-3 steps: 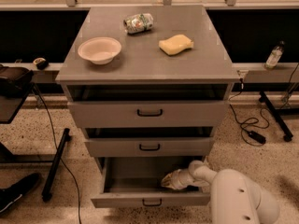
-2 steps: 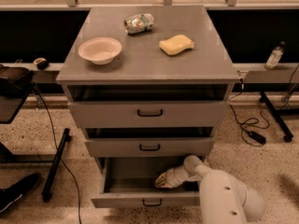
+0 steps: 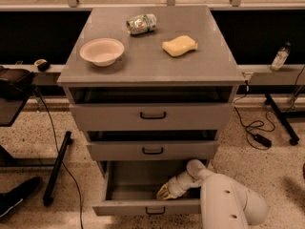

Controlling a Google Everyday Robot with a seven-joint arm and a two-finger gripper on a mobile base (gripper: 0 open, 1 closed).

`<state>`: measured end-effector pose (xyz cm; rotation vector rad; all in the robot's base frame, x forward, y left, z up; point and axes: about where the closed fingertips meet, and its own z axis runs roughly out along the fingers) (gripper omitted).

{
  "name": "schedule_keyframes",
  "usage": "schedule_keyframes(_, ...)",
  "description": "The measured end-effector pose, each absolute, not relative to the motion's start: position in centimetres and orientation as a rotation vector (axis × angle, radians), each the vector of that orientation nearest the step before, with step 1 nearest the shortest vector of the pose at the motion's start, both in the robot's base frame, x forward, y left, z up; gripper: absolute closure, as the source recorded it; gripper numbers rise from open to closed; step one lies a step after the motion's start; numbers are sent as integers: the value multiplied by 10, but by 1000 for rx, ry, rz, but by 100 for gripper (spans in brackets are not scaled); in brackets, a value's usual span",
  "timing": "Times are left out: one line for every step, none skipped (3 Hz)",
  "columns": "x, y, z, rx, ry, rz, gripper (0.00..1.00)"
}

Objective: Open bottom drawer

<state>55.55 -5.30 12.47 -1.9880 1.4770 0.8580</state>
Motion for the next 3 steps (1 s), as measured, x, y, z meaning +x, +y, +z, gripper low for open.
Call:
schedule_keyframes(524, -83, 133, -1905, 1638, 913, 100)
schedule_keyframes(522, -86, 134, -1895, 1654, 912, 100)
schedule_keyframes(506, -93, 139, -1862, 1716, 916, 100)
